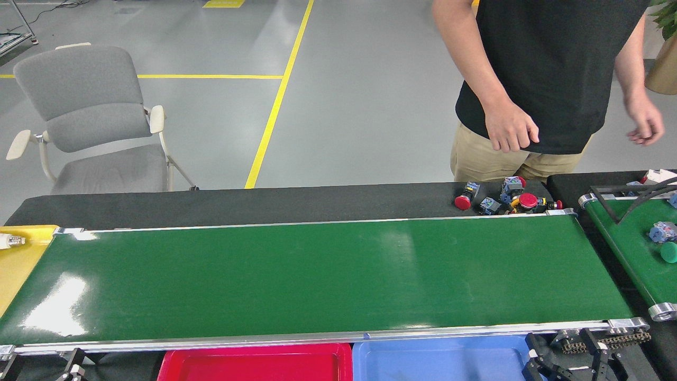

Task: Pick switch part from conveyor to tray

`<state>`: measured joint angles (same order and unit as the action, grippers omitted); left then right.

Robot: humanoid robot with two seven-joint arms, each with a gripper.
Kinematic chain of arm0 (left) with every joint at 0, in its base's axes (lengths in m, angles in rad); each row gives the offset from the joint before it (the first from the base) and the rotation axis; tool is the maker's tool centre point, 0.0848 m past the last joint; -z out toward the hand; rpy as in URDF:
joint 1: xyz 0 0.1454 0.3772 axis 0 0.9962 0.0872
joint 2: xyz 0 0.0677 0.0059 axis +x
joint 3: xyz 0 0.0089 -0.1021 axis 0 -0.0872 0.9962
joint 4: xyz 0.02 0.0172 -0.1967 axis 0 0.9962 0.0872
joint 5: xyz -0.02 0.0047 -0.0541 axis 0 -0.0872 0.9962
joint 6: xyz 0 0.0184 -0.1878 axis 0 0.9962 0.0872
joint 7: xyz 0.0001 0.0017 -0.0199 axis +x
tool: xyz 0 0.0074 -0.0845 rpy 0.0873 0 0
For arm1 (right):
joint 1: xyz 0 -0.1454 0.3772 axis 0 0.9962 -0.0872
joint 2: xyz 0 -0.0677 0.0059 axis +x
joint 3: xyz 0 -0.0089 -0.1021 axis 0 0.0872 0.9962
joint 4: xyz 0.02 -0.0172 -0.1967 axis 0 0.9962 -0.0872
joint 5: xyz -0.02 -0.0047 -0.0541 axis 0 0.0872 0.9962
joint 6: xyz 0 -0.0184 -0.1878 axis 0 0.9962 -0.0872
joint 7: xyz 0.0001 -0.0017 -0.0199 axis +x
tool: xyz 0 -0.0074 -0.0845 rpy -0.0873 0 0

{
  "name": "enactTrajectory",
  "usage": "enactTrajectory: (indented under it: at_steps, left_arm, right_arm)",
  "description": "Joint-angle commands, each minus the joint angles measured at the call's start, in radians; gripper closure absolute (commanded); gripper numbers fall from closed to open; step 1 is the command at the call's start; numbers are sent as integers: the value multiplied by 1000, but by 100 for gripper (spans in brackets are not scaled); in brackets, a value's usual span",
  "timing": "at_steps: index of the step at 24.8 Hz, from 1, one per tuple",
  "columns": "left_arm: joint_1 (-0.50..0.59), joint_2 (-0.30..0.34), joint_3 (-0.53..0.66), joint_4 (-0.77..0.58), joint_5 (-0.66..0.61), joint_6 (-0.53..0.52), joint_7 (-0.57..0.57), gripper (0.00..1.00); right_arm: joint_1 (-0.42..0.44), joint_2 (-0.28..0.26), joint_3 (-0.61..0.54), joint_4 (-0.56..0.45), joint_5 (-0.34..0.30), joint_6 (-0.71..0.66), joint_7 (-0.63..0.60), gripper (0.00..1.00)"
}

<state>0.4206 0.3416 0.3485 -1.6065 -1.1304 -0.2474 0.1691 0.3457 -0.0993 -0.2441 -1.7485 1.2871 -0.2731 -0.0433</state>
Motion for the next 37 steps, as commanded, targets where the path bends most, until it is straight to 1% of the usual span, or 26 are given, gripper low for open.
enactTrajectory:
  at_steps: [1,3,5,8,10,14,17,21,25,29,32,34,37]
  left_arm:
    - [-5,7,6,-9,-6,5,9,0]
    - [-9,14,0,11,-37,2,9,0]
    - [-29,8,-3,39,-81,-1,9,0]
    - [-46,10,0,43,-83,-3,17,0]
    - [-69,11,3,54,-86,-3,41,0]
    - [-85,30,1,57,-100,-9,44,0]
    - [-82,59,4,57,-128,-9,44,0]
    - [-77,59,4,59,-140,-6,44,0]
    - [-77,63,0,59,-144,-12,43,0]
    - [-78,51,7,59,-216,-1,38,0]
    - [-78,50,6,59,-220,-1,30,0]
    - [-77,50,6,59,-218,-4,7,0]
    - [-78,50,7,57,-213,-7,-57,0]
  right_arm:
    - [-7,-7,0,-11,1,0,-4,0]
    - [-10,-10,3,-5,3,0,-3,0]
    - [-13,-16,3,7,3,0,-1,0]
    - [-17,-13,3,20,3,2,2,0]
    - [-24,-14,3,20,3,-1,3,0]
    - [-40,-14,3,20,3,-3,3,0]
    - [-56,-13,3,23,0,-3,3,0]
    - [-60,-8,3,20,0,-1,3,0]
    - [-86,-10,3,34,-5,6,7,0]
    - [-125,-11,-3,89,-8,9,11,0]
    - [-152,-13,-6,130,-8,12,20,0]
    - [-182,-14,-4,150,-8,17,63,0]
    - [-223,-13,-3,156,-9,12,126,0]
